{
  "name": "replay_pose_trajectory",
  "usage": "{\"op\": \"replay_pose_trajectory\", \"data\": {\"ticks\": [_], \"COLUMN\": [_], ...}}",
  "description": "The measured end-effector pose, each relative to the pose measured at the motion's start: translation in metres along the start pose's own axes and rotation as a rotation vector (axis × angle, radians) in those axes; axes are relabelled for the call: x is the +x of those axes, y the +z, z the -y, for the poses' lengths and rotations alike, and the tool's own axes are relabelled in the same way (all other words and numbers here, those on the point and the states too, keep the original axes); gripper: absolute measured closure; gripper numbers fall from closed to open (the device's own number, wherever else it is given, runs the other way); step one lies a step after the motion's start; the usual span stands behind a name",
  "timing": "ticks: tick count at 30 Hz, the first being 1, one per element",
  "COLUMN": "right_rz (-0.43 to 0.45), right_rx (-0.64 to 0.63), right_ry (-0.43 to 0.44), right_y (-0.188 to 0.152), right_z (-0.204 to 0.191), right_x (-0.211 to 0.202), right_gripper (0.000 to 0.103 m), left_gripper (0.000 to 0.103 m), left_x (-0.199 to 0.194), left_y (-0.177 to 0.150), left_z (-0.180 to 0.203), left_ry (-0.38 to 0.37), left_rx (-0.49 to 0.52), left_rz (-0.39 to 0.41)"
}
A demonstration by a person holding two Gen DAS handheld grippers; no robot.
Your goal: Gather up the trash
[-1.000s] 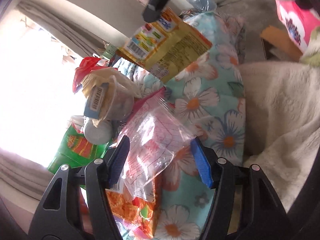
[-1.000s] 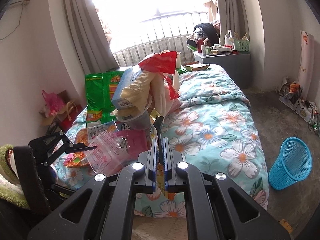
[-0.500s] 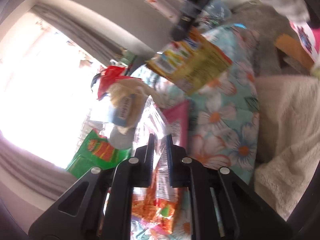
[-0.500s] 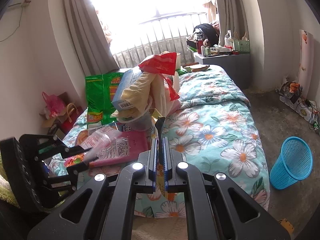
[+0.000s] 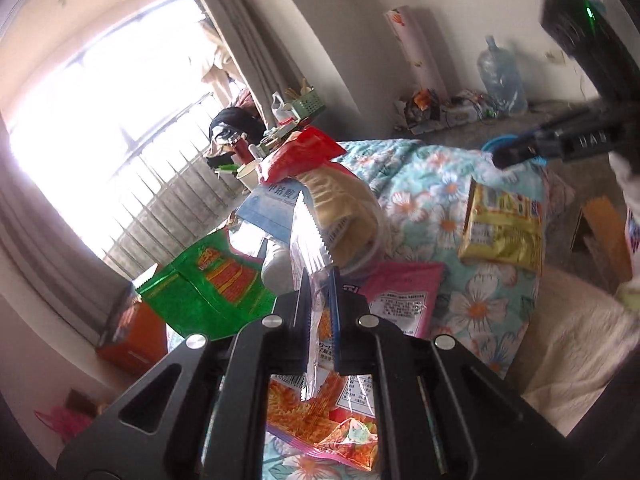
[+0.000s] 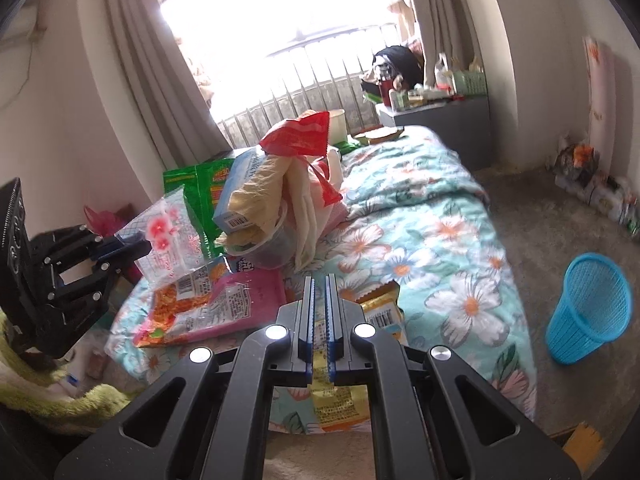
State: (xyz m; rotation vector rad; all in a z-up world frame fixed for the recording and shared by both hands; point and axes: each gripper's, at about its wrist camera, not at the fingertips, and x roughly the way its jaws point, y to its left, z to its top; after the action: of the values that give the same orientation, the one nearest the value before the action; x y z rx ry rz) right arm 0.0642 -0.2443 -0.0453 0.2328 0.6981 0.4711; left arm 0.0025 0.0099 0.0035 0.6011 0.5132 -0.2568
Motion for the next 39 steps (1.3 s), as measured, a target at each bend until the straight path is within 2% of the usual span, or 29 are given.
{"op": "replay_pose_trajectory", "data": {"ticks": [2,3,4,5,9,13,16,19,21,23,25,27,29,32,39], "right_rz": [-0.008,-0.029,-0.040,-0.040,-0.113,-0.167,-0.187,-0.168,-0.133,-0.137,-0.174,-0.148,-0.147,-0.151,-0.134], "right_rx": [0.068,0.097,0.119,0.129,0.146,0.070,0.057,0.069,0.053,0.051,0.071,0.083,0.098,0.092,0.084], "right_ry": [0.025,0.050,0.048,0.034,0.030,-0.053,-0.094,-0.116,-0.133,-0.145,-0.130,-0.108,-0.111,-0.132,-0.108], "right_y": [0.000,-0.001,-0.003,-0.006,-0.021,-0.030,-0.035,-0.032,-0.029,-0.028,-0.033,-0.036,-0.035,-0.036,-0.038], "right_z": [0.016,0.022,0.029,0.033,0.038,0.027,0.024,0.025,0.026,0.029,0.036,0.038,0.038,0.036,0.031], "right_x": [0.000,0.003,0.007,0.010,0.036,0.055,0.063,0.060,0.052,0.051,0.058,0.057,0.059,0.060,0.055], "right_gripper": [0.093,0.086,0.063,0.053,0.053,0.053,0.059,0.059,0.057,0.049,0.045,0.042,0.043,0.062,0.089], "left_gripper": [0.097,0.097,0.097,0.097,0.097,0.097,0.097,0.097,0.097,0.097,0.097,0.097,0.097,0.097,0.097], "left_x": [0.000,-0.001,0.000,0.000,0.002,-0.001,-0.008,-0.013,-0.016,-0.016,-0.015,-0.012,-0.009,-0.004,0.003], "left_y": [0.001,0.003,0.003,0.004,0.005,0.010,0.017,0.026,0.033,0.038,0.043,0.049,0.054,0.061,0.080], "left_z": [-0.007,-0.011,-0.014,-0.017,-0.026,-0.032,-0.036,-0.033,-0.031,-0.027,-0.023,-0.019,-0.014,-0.010,0.004], "left_ry": [-0.016,-0.025,-0.032,-0.042,-0.081,-0.111,-0.144,-0.176,-0.195,-0.225,-0.242,-0.260,-0.272,-0.283,-0.292], "left_rx": [-0.044,-0.072,-0.098,-0.122,-0.199,-0.244,-0.273,-0.282,-0.278,-0.275,-0.268,-0.266,-0.268,-0.267,-0.241], "left_rz": [-0.003,-0.001,-0.001,-0.003,-0.007,0.009,0.036,0.072,0.090,0.104,0.107,0.109,0.107,0.111,0.126]}}
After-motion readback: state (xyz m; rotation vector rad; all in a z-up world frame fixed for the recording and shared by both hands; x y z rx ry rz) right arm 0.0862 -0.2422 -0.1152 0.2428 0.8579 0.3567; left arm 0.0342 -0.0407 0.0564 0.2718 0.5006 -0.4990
